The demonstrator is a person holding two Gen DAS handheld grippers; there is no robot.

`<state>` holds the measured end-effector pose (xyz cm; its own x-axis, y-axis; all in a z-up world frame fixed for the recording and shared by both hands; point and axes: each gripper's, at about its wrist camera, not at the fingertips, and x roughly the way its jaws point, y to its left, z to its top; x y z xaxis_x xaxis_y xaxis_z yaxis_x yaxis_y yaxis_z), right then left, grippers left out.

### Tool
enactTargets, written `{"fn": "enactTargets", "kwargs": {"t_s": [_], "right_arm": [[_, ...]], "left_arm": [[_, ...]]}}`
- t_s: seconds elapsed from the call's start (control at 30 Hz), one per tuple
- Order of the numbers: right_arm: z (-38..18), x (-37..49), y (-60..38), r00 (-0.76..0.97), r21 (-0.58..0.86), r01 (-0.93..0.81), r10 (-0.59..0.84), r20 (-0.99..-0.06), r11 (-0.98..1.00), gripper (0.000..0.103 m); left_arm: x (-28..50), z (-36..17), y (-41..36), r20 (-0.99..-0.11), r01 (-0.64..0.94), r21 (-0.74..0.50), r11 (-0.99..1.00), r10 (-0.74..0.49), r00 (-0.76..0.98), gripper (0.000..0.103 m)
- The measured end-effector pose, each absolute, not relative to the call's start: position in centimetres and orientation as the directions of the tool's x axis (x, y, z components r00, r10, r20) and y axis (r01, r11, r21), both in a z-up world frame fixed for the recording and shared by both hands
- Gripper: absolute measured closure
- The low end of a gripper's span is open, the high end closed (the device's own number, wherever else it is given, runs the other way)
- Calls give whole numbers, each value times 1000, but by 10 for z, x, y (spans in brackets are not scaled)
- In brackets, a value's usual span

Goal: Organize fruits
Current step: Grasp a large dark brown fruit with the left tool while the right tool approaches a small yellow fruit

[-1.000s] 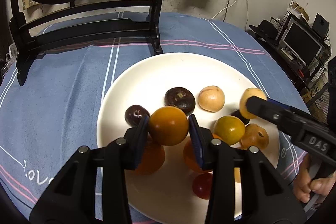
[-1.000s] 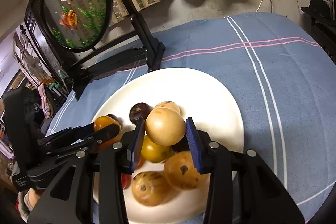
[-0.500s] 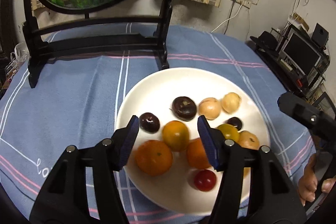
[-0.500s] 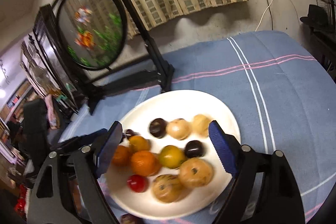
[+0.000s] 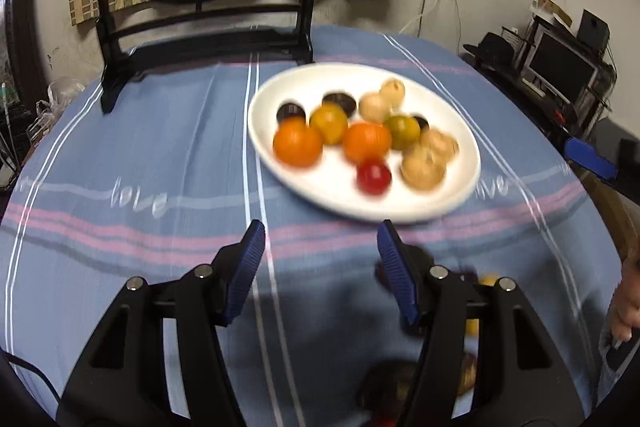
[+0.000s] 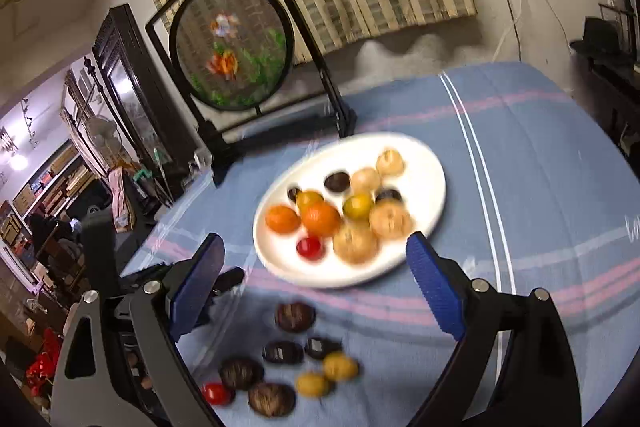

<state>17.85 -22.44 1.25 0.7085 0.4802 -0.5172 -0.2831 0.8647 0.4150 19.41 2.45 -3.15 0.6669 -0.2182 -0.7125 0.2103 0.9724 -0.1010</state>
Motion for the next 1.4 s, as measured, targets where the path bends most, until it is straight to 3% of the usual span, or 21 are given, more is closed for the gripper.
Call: {"fn": "enactTargets", "kwargs": {"t_s": [0.23,0.53,0.8,0.9,0.97,1.17,1.4], "right_arm": [[-5,157,-228,681,419,-274,482,-551,866,11],[-11,162,-232,672,420,-243,464,-577,874,10],[-10,162,-233,676,416,-244,461,-575,876,10],[-11,162,-234,675,416,-240,459,-578,877,10],[-11,162,-233,672,417,-238,459,-582,877,10],[-11,160,-230,669,410,-249,462,-582,878,10],[-14,161,-222,657,380,-267,456,-600,886,10]], "left_arm": [[144,-51,17,-729,284,-39,958,-221,647,38],[134,-66,-1,-779,400,-33,916,-274,564,35],[136,-73,1,-795,395,-12,919,-248,553,30],[137,-78,8,-800,351,55,935,-169,575,30],[143,-76,18,-797,316,19,948,-177,577,30],[153,-78,36,-797,256,-37,966,-183,575,34],[149,-77,28,-796,307,-64,950,-234,558,55]]}}
